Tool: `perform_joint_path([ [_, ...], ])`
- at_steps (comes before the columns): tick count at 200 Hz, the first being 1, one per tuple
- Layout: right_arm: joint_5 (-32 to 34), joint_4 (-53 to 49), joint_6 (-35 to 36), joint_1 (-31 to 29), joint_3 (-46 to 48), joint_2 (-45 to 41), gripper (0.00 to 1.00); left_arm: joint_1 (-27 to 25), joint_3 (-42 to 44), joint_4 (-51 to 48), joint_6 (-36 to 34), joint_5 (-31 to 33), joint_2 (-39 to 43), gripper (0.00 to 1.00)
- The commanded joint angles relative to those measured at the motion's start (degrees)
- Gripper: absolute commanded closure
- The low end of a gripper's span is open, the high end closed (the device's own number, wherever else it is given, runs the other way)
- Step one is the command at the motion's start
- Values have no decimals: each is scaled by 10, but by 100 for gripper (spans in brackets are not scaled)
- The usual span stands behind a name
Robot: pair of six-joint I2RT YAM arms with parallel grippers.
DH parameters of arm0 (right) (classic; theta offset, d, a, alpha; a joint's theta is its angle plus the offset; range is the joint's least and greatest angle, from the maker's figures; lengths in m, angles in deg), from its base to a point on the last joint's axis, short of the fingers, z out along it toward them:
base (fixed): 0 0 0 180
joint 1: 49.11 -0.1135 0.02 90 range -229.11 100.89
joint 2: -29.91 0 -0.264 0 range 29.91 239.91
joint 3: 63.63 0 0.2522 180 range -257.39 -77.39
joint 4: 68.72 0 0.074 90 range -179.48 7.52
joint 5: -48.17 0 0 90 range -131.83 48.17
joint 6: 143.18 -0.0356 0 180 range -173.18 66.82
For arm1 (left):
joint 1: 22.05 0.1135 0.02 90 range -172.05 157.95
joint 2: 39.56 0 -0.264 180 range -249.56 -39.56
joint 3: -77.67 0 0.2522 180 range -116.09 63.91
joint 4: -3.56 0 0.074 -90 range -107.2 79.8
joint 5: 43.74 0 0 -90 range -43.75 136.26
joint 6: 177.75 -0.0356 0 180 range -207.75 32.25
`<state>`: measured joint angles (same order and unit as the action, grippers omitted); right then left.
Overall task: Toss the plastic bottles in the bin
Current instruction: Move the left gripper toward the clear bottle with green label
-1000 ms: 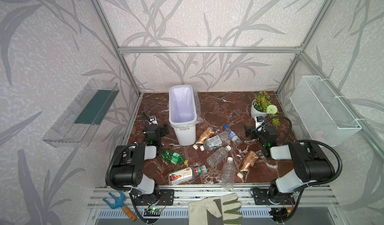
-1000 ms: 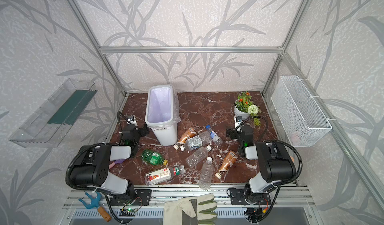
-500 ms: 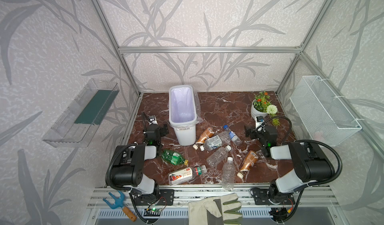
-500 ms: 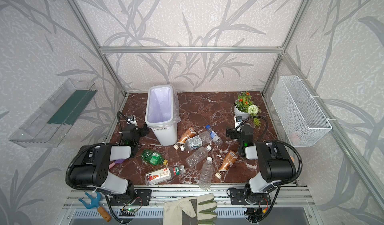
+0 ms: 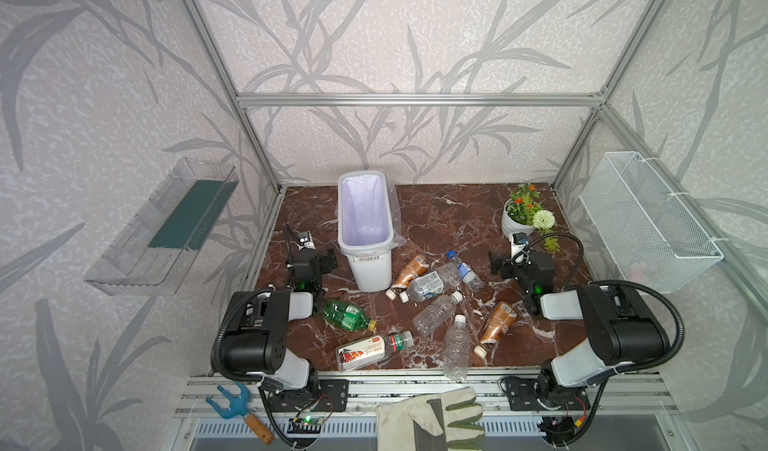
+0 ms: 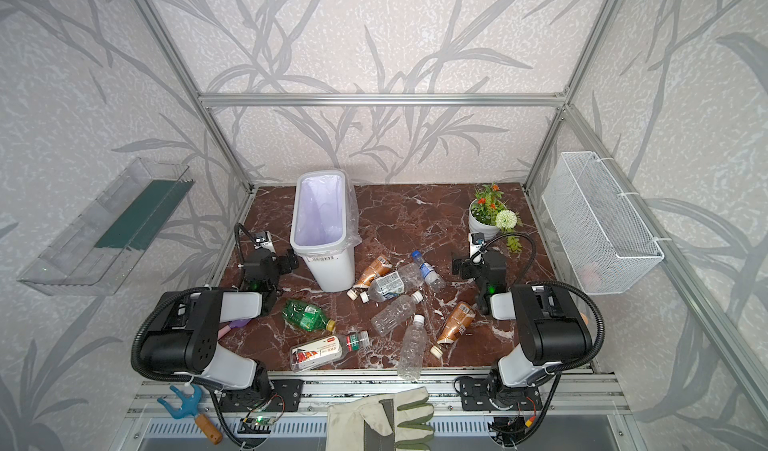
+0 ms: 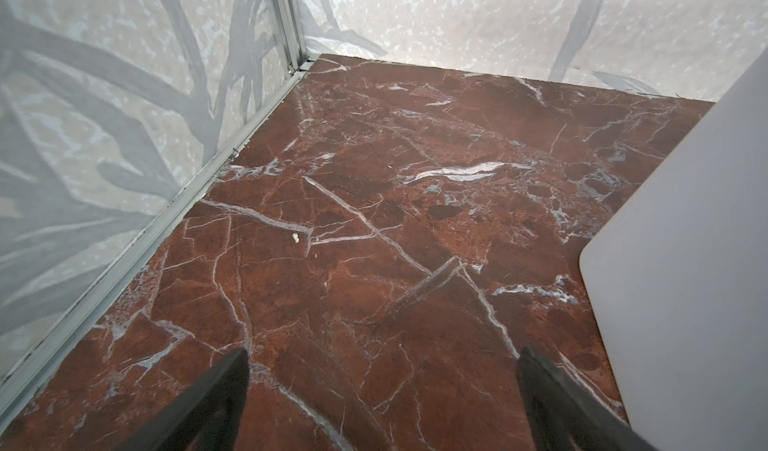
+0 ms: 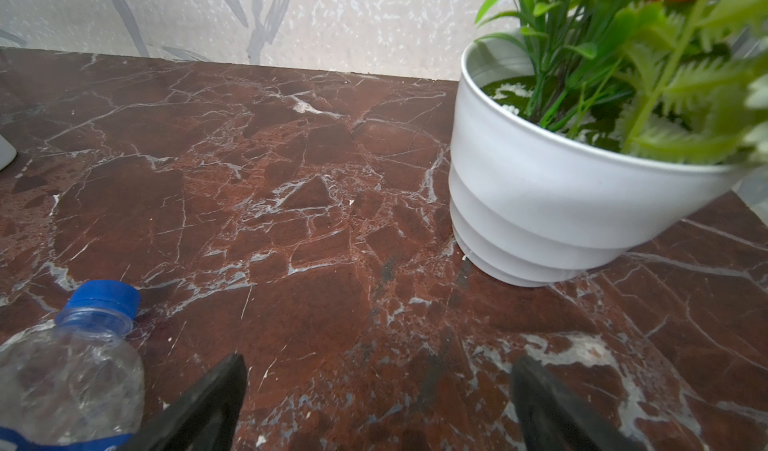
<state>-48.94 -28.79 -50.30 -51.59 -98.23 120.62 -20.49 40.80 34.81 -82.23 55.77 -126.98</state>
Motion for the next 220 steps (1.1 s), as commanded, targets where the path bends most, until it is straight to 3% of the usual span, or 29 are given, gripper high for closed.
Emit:
perform_joint_path([
  [1, -3, 14, 3, -3, -10, -1, 1, 1, -1, 7, -9, 0, 8, 1],
  [19, -2, 22, -2, 0, -5, -3, 0, 3, -12, 0, 2, 27, 18, 1],
  [46, 2, -13, -11, 6, -5, -43, 0, 11, -142, -344, 5, -8, 135, 1],
  [69, -5, -130, -22, 8, -31, -104, 1, 10, -170, -443, 5, 0, 234, 1],
  [97, -39, -188, -39, 7, -34, -154, 1, -3, -180, -555, -52, -72, 345, 1],
  [119, -52, -221, -47, 6, -34, -182, 1, -47, -202, -664, -78, -58, 402, 1],
  [157, -57, -262, -46, 6, -46, -193, 1, -186, -232, -796, -73, 31, 464, 7],
  [185, -60, -265, -53, 6, -56, -186, 1, -264, -255, -818, -51, 112, 518, 10],
  [220, -70, -277, -56, 6, -68, -182, 1, -319, -317, -820, -75, 152, 529, 14],
])
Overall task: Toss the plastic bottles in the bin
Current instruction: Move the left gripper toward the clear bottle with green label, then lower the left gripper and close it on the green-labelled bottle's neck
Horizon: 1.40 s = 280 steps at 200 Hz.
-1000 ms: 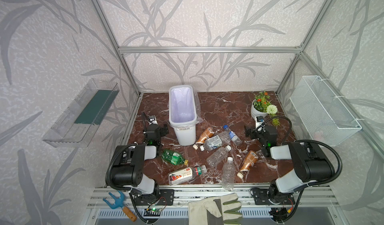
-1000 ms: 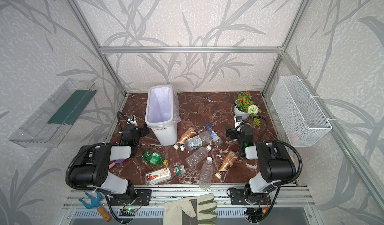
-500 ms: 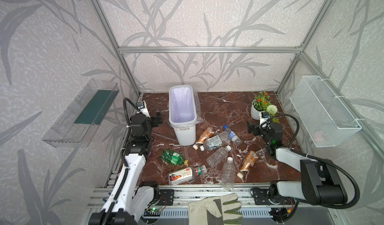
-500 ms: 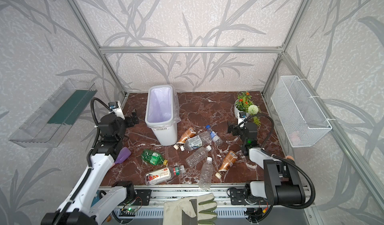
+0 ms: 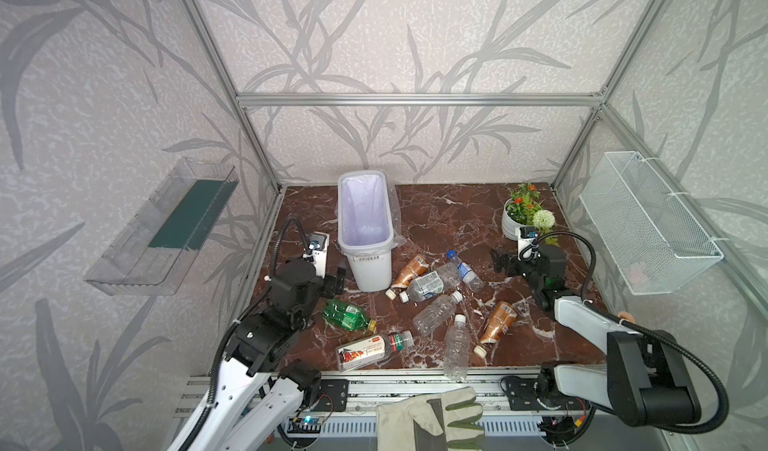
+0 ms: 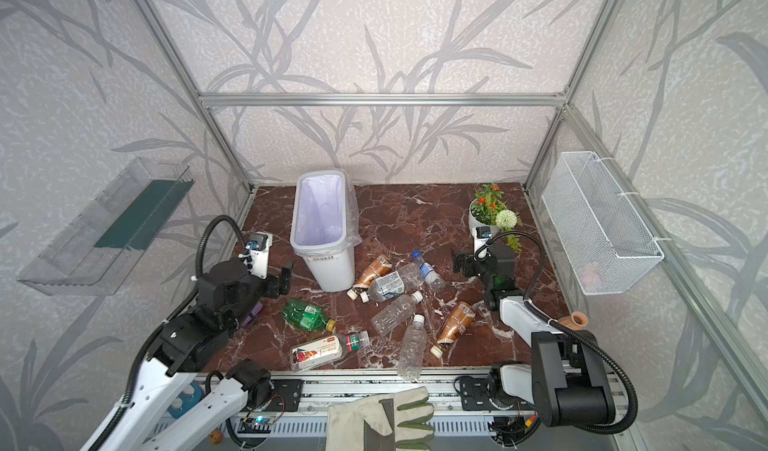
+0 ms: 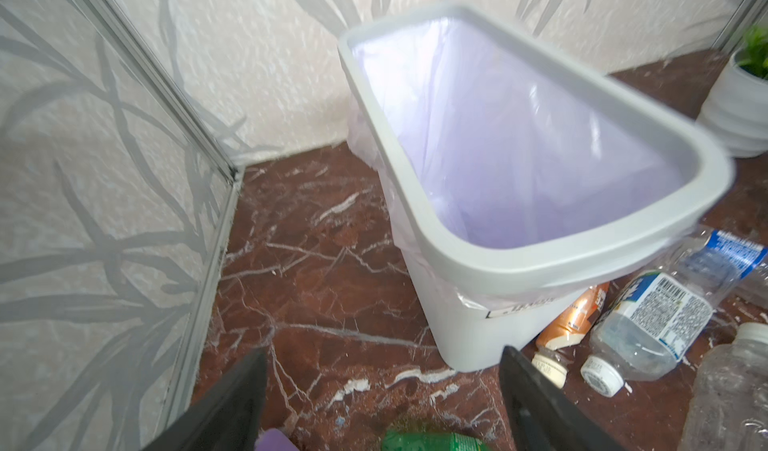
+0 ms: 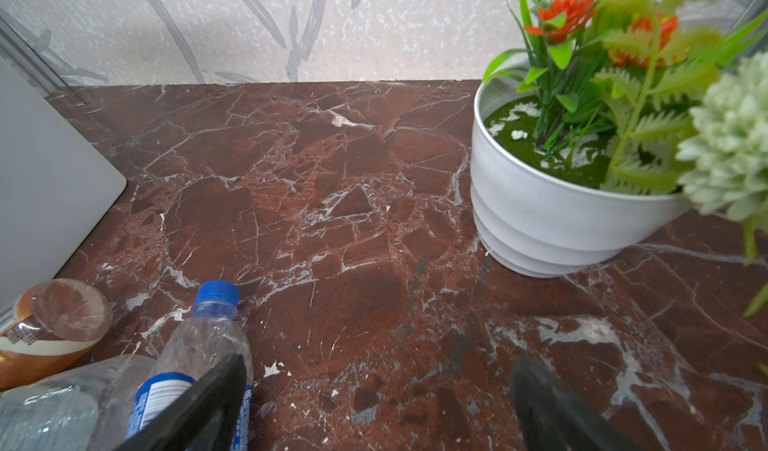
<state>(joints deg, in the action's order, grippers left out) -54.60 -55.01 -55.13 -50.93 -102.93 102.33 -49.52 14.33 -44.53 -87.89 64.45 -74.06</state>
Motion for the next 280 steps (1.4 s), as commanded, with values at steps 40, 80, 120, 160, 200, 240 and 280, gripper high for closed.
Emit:
perform_joint_path([
  [40, -10, -33, -4, 0, -17, -16, 1, -87, -117, -14, -58, 62, -33, 15],
  [80, 0, -52, 4, 0, -17, -28, 1, -179, -158, -106, -71, 17, -131, 17],
  [120, 0, -58, 6, 0, -23, -26, 1, -271, -125, -153, -3, -30, -218, 18],
  [160, -1, -69, 20, 0, -33, -19, 1, -335, -65, -130, 108, -73, -255, 22],
  [200, -10, -72, 21, 0, -35, -16, 1, -374, -37, -158, 187, -111, -317, 23],
  [240, -9, -72, 22, 0, -36, -14, 1, -374, 6, -155, 244, -143, -317, 18],
  [280, -11, -73, 23, 0, -36, -14, 1, -374, 13, -172, 274, -128, -363, 16],
])
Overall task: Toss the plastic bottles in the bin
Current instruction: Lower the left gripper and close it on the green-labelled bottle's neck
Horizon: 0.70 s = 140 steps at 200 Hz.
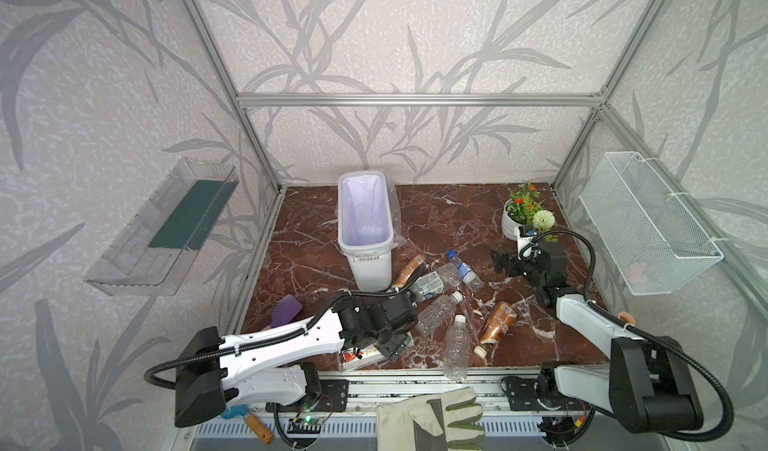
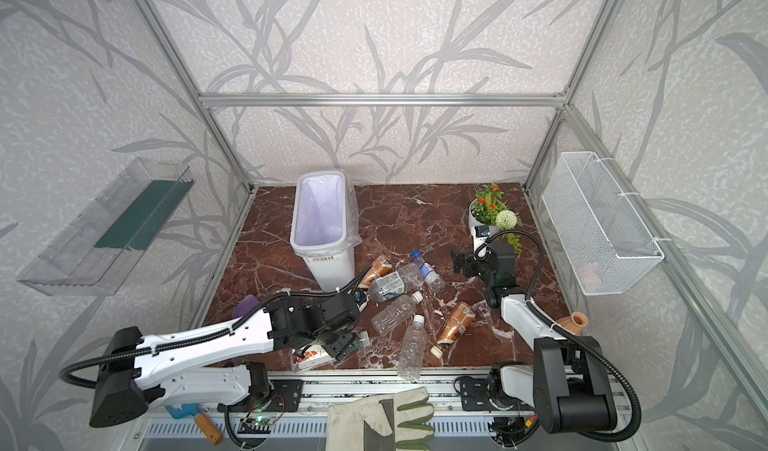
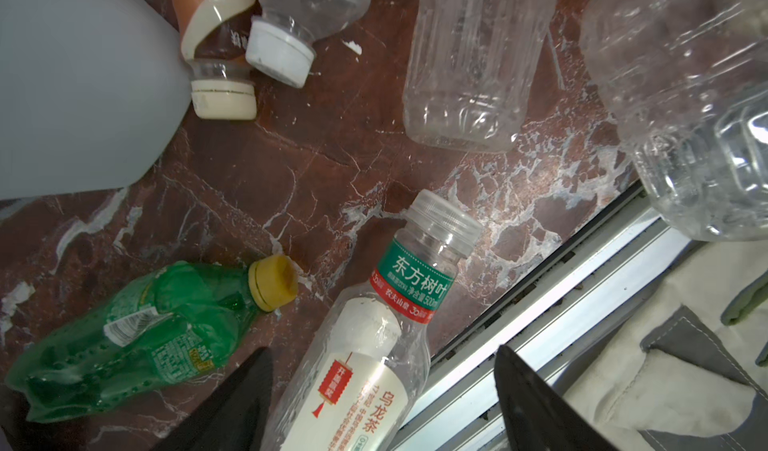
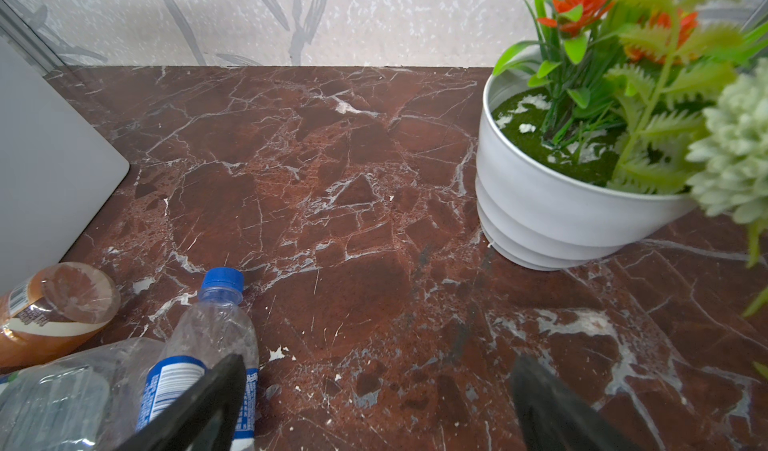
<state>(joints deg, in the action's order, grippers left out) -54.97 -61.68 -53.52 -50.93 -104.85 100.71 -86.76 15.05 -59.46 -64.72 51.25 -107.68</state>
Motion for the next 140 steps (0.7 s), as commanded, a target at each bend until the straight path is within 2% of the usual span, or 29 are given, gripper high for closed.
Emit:
perform_joint_path([
  [1, -8, -7, 6, 0, -16, 2, 1, -1, 5, -22, 42, 4, -27, 16],
  [78, -11, -16, 6, -1, -18, 8, 1, -1, 12, -45, 78, 50, -50, 9],
  [112, -12, -23, 6, 0, -23, 11, 1, -2, 9, -47, 89, 21, -68, 8],
  [140, -11, -23, 7, -1, -22, 14, 1, -4, 24, -31, 99, -10, -54, 8],
])
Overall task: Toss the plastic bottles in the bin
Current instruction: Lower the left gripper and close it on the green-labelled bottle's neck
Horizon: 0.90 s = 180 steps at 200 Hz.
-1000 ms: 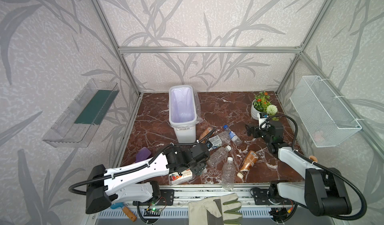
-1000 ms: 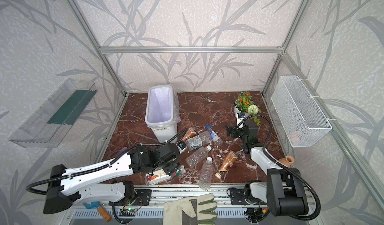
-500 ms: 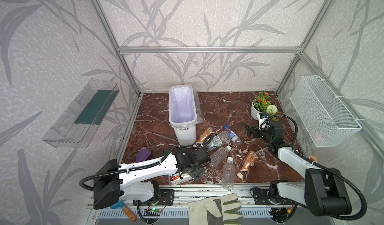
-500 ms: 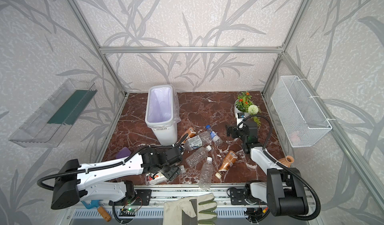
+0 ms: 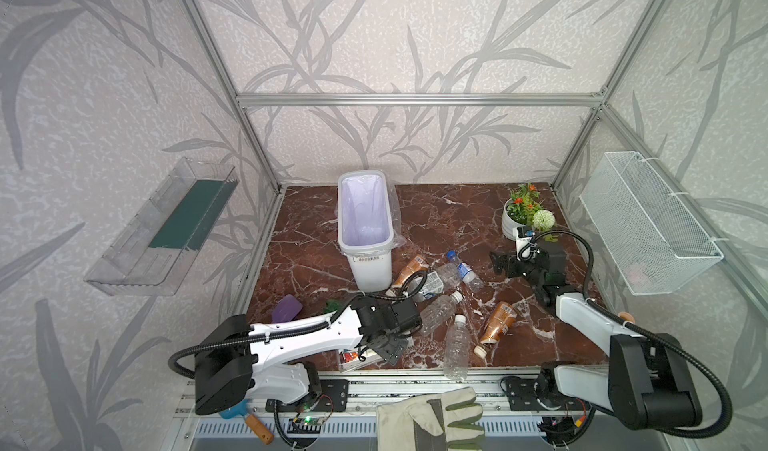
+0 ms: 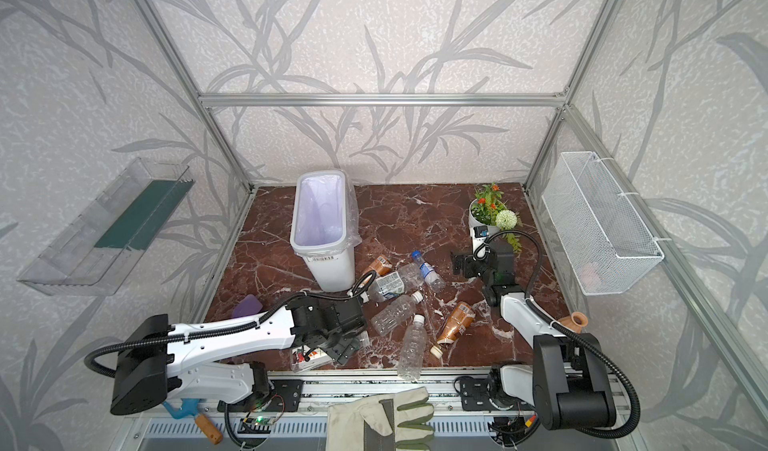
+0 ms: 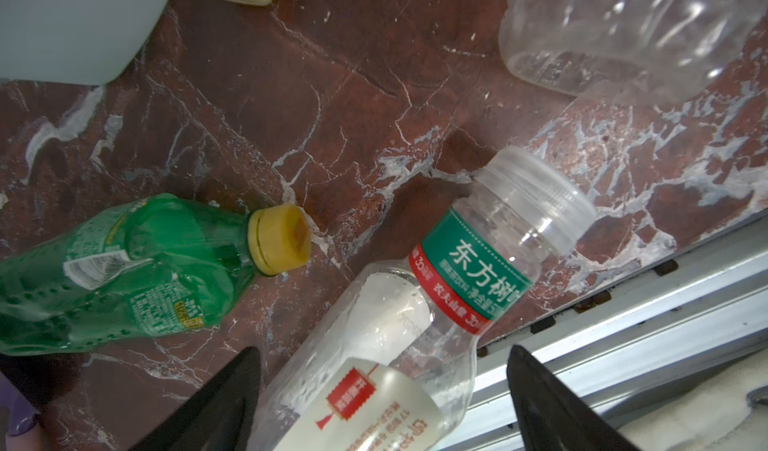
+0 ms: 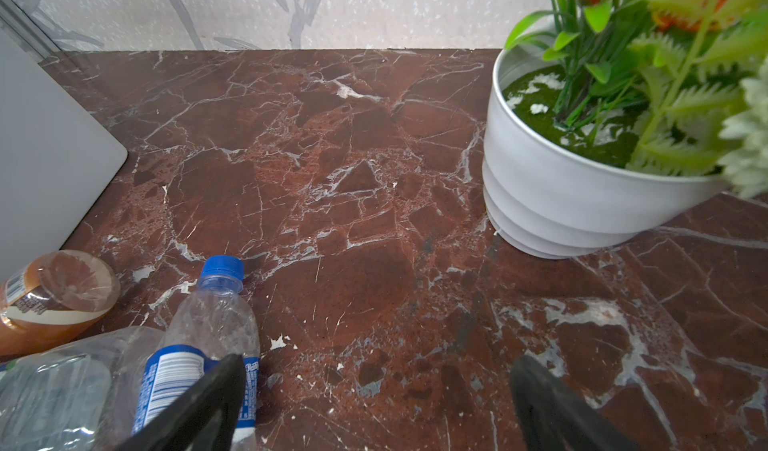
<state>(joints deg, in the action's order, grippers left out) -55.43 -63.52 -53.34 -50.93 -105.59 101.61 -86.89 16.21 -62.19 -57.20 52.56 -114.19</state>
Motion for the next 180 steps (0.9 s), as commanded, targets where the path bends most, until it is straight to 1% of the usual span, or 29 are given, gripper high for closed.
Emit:
perform_joint_path([
  [1, -6, -5, 5, 0, -15, 6, 1, -3, 13, -3, 24, -24, 11, 8],
  [90, -8, -10, 4, 0, -19, 13, 1, -3, 20, 5, 38, -1, -35, 9],
  [132, -8, -11, 3, -1, -21, 15, 1, -3, 27, 35, 36, -4, -54, 11],
  [180, -5, -12, 3, 0, -22, 16, 1, -2, 34, 62, 26, 9, -69, 15],
])
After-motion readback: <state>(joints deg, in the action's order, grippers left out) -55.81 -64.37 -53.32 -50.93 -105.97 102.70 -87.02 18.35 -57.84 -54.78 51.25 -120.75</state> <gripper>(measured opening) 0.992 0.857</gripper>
